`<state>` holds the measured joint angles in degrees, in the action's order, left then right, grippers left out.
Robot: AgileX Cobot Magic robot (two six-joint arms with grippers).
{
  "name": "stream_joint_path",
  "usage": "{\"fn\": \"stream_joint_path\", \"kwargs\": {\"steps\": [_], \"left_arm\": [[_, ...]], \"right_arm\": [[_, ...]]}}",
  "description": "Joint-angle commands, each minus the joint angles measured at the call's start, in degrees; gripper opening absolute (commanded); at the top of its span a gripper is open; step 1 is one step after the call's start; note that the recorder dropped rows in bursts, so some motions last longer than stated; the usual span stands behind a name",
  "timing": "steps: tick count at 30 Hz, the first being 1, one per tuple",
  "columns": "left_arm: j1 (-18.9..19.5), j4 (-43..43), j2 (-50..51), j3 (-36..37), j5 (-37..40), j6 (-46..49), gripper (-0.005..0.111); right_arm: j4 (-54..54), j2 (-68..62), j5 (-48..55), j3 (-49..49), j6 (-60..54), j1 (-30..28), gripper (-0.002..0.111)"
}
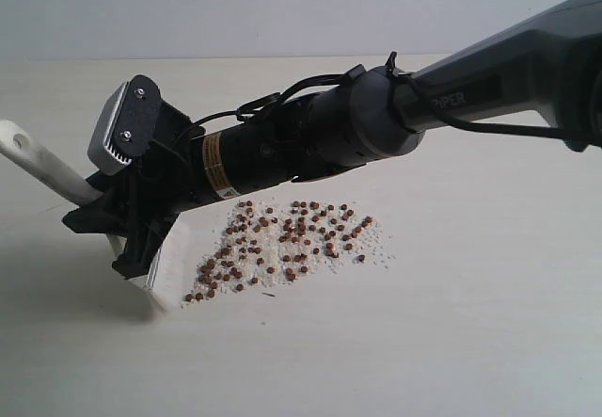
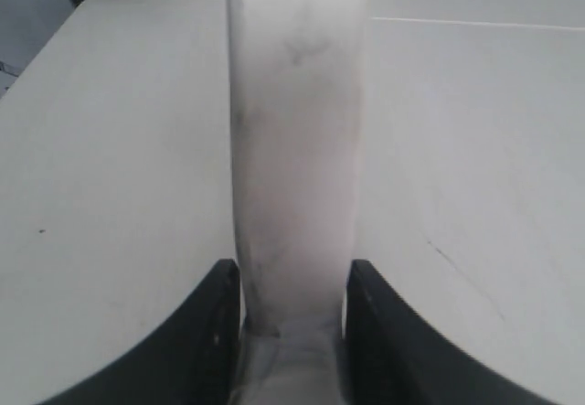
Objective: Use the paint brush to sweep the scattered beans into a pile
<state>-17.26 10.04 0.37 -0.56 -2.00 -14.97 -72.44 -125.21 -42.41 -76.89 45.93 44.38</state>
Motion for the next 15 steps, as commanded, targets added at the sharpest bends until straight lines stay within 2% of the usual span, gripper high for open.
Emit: {"fn": "stream_joint_path", "kwargs": {"steps": [1, 15], "left_arm": [[0.1, -0.3, -0.4, -0.3, -0.4, 0.0, 0.0], [0.1, -0.3, -0.4, -0.3, -0.4, 0.0, 0.0]], "right_arm": [[-0.9, 0.1, -2.9, 0.0, -0.9, -0.1, 0.0], [-1.6, -2.0, -4.0, 0.0, 0.8, -0.1, 0.0]]}}
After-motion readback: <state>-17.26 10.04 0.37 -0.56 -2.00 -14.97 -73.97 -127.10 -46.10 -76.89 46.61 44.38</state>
